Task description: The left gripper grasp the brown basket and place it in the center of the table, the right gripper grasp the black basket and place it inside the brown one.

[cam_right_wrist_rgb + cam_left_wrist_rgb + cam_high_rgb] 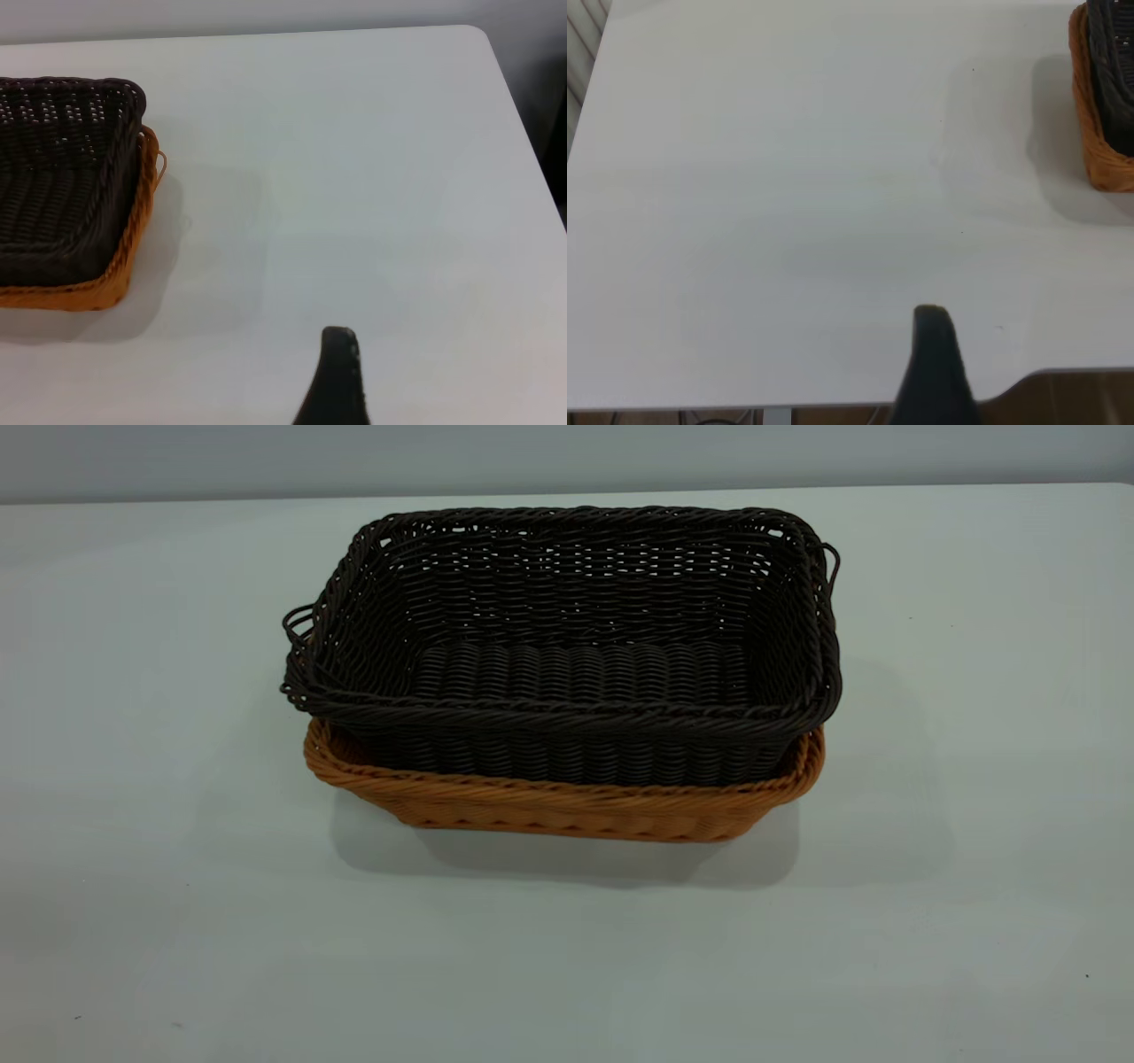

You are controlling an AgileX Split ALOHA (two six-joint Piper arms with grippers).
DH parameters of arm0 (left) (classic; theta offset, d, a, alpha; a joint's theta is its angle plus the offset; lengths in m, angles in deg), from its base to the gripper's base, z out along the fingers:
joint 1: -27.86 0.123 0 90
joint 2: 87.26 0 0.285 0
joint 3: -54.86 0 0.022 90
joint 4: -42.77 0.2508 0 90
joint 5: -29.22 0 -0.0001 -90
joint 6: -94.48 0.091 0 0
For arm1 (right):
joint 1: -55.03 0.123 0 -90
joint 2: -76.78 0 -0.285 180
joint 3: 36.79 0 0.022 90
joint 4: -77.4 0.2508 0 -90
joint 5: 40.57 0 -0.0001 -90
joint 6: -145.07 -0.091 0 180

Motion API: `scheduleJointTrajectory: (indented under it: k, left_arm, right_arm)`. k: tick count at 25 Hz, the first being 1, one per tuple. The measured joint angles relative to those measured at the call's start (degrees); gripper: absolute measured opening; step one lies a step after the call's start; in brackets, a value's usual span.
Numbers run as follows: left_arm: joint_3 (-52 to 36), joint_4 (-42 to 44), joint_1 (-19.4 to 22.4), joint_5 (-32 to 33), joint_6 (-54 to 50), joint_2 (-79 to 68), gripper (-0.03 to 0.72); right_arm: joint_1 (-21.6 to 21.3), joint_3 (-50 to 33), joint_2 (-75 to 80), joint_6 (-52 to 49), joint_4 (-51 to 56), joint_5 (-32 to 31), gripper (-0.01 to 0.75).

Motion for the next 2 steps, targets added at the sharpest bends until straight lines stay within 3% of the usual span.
scheduleJointTrajectory:
  k: [2]
  left_arm:
    - [0.00, 0.00, 0.00, 0.00, 0.00, 0.00, 0.500]
  right_arm:
    - [0.00, 0.00, 0.00, 0.00, 0.00, 0.00, 0.563]
